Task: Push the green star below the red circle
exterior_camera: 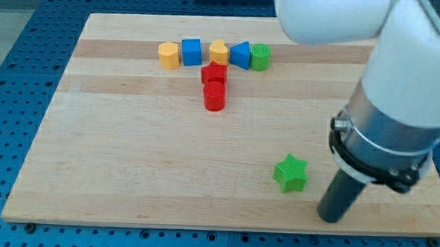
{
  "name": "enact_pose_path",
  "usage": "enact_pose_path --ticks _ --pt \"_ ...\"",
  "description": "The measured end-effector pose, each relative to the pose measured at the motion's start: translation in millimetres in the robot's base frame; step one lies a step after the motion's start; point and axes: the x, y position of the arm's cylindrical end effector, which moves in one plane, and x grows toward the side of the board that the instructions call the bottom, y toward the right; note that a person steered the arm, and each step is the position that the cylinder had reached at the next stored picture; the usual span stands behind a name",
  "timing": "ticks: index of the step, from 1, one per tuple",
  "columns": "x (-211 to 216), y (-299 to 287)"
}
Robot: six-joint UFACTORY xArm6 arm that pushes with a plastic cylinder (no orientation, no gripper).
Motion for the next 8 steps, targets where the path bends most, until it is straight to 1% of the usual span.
enact_pose_path --ticks 2,3,4,5,6,7,8 --pt "-83 -41" --pt "-109 -71" --pt "-126 -79" --pt "-160 -13" --pt "-111 58" --pt "-22 60" --pt "-17 47"
